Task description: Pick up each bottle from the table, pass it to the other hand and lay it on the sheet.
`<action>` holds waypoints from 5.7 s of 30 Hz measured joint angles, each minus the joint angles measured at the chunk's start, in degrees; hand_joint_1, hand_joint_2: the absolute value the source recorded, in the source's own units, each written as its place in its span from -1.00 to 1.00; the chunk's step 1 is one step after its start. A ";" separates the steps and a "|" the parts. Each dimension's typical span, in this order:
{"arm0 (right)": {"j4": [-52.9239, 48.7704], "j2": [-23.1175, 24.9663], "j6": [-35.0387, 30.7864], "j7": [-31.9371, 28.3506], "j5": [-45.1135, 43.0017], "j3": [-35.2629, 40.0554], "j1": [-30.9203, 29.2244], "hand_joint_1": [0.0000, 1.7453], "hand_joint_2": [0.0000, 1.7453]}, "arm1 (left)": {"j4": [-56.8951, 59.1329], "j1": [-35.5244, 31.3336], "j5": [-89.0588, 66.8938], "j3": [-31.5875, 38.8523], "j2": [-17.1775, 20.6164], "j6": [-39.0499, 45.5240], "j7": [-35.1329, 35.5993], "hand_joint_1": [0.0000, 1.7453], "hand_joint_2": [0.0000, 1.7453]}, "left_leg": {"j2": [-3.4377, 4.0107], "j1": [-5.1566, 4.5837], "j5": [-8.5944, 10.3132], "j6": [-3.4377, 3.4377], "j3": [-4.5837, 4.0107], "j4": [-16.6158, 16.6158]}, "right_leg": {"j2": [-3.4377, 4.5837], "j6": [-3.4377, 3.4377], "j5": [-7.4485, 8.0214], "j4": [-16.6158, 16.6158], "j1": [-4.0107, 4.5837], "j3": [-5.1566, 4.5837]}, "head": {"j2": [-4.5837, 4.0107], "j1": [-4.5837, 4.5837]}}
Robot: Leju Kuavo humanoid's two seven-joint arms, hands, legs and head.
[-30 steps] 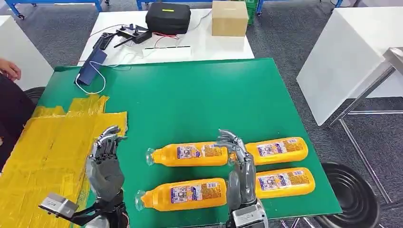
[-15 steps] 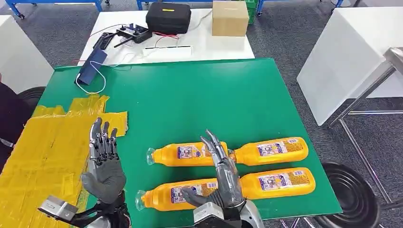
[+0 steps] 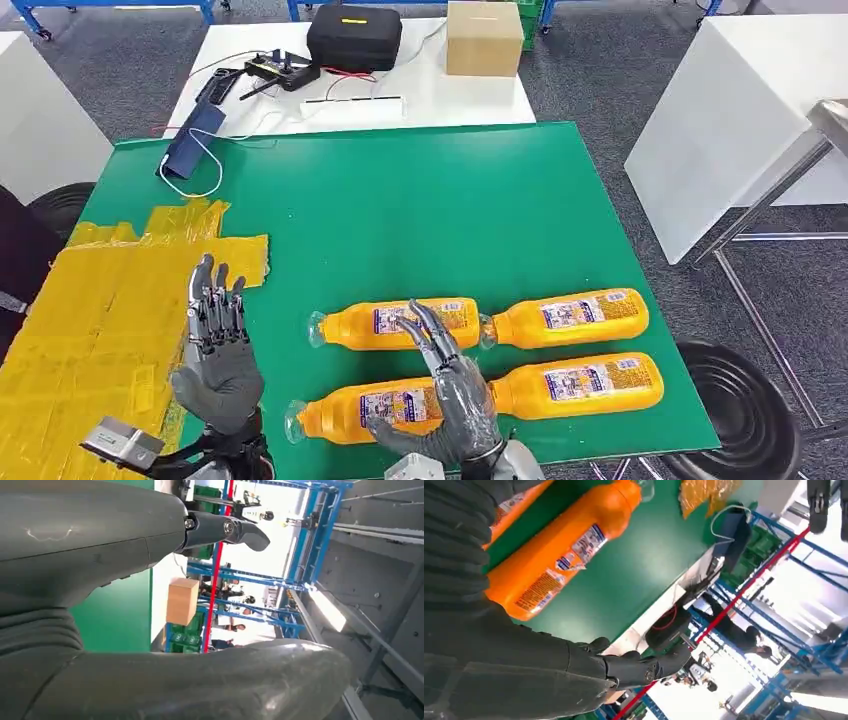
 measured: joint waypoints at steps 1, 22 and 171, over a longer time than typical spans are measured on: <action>0.00 -0.28 -0.02 0.26 0.11 0.24 -0.01 -1.00 1.00 | 0.00 0.03 0.00 -0.02 0.00 0.00 0.00 -1.00 -1.00 | 0.00 0.00 0.00 0.00 0.00 0.00 | 0.00 0.00 0.00 0.00 0.00 0.00 | 0.00 0.00; 2.51 -8.81 5.22 15.96 10.40 4.98 -1.89 -1.00 1.00 | 0.07 0.06 0.74 1.03 -0.11 -1.77 0.17 -1.00 -1.00 | -0.01 0.00 -0.01 0.01 -0.01 0.00 | 0.00 0.00 0.00 0.00 0.00 0.00 | 0.02 0.00; 11.10 1.73 10.98 3.19 -3.24 6.23 -10.76 -1.00 -1.00 | 6.95 -0.75 6.96 3.60 2.08 -18.78 6.03 1.00 1.00 | 0.01 -0.04 -0.01 0.01 -0.09 0.00 | 0.05 0.00 -0.01 0.01 -0.03 -0.08 | 0.00 0.07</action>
